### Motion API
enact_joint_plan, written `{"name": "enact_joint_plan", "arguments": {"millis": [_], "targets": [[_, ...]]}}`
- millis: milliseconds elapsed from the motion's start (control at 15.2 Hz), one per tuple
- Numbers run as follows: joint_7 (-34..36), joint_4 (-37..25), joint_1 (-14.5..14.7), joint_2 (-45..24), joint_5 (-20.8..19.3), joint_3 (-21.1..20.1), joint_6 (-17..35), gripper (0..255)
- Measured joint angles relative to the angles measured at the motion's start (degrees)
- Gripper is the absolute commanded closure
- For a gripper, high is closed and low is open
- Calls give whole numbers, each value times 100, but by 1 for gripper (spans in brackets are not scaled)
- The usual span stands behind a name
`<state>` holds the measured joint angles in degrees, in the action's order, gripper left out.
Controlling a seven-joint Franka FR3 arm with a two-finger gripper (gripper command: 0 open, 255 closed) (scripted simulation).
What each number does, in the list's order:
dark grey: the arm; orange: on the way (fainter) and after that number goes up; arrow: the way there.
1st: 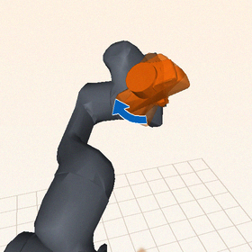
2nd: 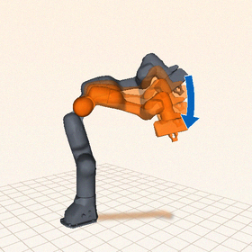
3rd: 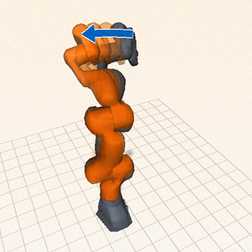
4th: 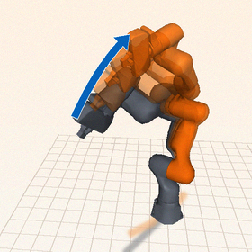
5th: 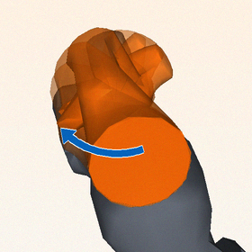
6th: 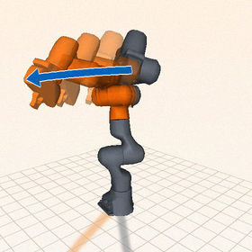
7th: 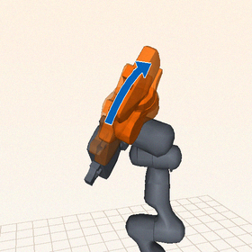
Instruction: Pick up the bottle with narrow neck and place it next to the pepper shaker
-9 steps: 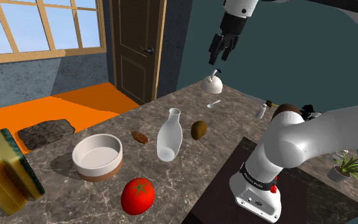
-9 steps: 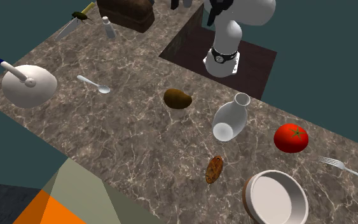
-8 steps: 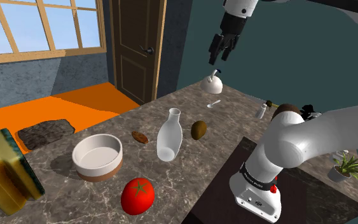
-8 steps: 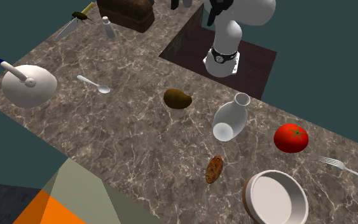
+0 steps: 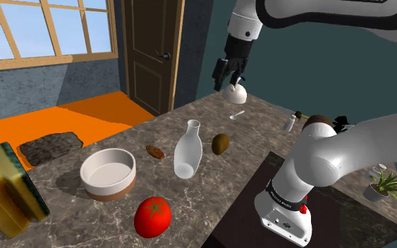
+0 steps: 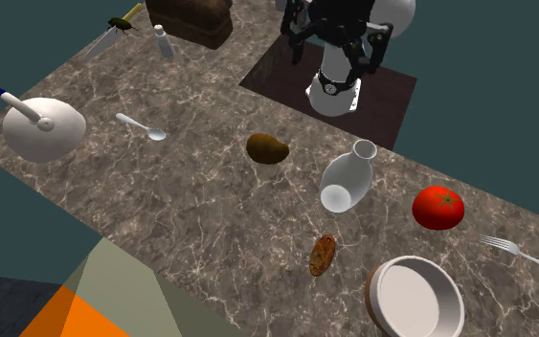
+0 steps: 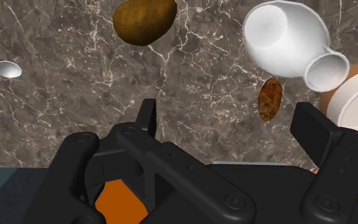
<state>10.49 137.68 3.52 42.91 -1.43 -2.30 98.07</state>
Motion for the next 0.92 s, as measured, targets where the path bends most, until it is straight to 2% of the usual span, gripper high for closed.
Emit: {"name": "enact_joint_plan", "arguments": {"millis": [396, 726, 924], "targets": [[638, 468, 253, -315, 419, -542, 616, 0], [1200, 646, 476, -884, 763, -1052, 1250, 0], [1260, 791, 500, -1014, 811, -1123, 1512, 0]]}}
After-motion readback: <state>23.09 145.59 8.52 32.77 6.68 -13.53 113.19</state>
